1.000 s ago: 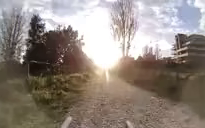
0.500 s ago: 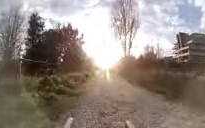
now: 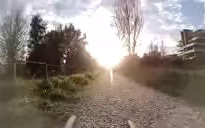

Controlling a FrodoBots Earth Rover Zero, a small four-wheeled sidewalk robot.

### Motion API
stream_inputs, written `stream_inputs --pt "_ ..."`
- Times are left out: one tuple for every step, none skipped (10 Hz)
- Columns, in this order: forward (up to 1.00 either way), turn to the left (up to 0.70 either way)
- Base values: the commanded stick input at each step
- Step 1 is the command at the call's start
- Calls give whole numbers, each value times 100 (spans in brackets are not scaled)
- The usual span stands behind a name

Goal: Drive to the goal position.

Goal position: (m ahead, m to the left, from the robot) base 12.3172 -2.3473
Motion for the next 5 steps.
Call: stream_inputs --pt "70 0" --pt "70 0" --pt "70 0" --pt "70 0" --pt "70 0"
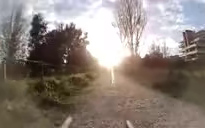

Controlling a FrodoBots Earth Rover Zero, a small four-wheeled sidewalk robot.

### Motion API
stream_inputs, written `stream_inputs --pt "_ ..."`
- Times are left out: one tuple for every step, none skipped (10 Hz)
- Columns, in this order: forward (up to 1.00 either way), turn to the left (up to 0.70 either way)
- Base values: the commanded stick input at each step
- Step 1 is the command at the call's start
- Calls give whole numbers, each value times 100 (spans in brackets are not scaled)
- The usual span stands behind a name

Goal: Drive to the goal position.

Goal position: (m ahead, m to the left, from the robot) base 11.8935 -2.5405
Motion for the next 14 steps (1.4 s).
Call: stream_inputs --pt "70 0" --pt "70 0" --pt "70 0" --pt "70 0" --pt "70 0" --pt "70 -21" --pt "70 -35" --pt "70 -12" --pt "70 0" --pt "70 0" --pt "70 0" --pt "70 0" --pt "70 0" --pt "70 0"
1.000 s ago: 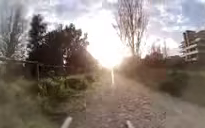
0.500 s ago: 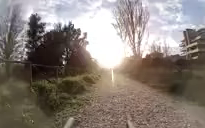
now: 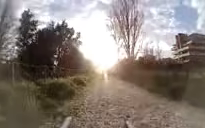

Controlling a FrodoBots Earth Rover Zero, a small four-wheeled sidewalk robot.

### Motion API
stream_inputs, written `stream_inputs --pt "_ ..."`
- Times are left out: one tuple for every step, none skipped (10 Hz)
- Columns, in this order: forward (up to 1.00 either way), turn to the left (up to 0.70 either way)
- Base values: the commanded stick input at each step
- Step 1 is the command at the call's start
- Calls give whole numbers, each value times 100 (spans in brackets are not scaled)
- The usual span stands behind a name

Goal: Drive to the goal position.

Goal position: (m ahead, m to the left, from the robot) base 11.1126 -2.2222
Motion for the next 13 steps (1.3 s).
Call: stream_inputs --pt "70 0" --pt "70 0" --pt "70 0" --pt "70 0" --pt "70 0" --pt "70 0" --pt "70 0" --pt "70 0" --pt "70 0" --pt "70 0" --pt "70 0" --pt "70 0" --pt "70 0"
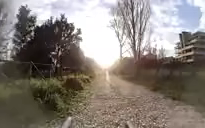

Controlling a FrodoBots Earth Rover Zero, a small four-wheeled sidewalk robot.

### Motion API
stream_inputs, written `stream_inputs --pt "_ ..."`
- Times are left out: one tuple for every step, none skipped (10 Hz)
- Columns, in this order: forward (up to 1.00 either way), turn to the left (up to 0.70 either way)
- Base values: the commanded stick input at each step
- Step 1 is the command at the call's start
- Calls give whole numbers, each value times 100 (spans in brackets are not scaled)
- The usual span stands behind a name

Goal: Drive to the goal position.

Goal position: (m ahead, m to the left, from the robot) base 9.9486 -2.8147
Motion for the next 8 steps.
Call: stream_inputs --pt "70 0" --pt "70 0" --pt "70 0" --pt "70 0" --pt "70 0" --pt "70 0" --pt "70 0" --pt "70 0"
